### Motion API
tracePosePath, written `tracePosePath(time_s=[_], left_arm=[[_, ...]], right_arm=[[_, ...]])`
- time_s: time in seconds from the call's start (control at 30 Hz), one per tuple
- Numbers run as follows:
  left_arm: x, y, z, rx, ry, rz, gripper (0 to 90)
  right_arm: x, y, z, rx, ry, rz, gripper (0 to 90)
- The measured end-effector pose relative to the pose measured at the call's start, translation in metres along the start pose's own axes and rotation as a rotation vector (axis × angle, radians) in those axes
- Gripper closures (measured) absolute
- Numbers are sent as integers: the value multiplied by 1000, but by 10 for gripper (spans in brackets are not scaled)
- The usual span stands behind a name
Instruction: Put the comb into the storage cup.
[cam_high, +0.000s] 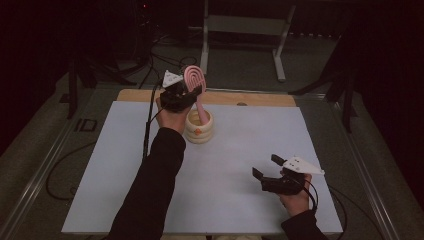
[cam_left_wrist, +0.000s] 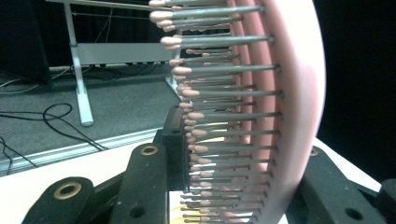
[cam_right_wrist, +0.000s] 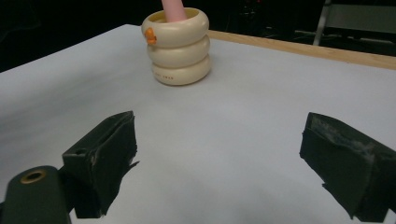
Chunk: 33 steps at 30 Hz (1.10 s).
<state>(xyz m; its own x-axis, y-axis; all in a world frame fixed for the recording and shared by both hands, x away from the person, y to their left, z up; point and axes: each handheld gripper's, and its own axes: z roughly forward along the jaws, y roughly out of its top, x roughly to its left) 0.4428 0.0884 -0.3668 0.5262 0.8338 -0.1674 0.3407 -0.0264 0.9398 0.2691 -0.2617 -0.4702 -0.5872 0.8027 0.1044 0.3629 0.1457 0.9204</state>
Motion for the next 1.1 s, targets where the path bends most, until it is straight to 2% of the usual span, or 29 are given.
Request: tracePosePath(time_s=[1.1], left_arm=[[0,-14,10,25,5,-14,648]], right_arm=[[0,-1,1,3,2,-6,106]])
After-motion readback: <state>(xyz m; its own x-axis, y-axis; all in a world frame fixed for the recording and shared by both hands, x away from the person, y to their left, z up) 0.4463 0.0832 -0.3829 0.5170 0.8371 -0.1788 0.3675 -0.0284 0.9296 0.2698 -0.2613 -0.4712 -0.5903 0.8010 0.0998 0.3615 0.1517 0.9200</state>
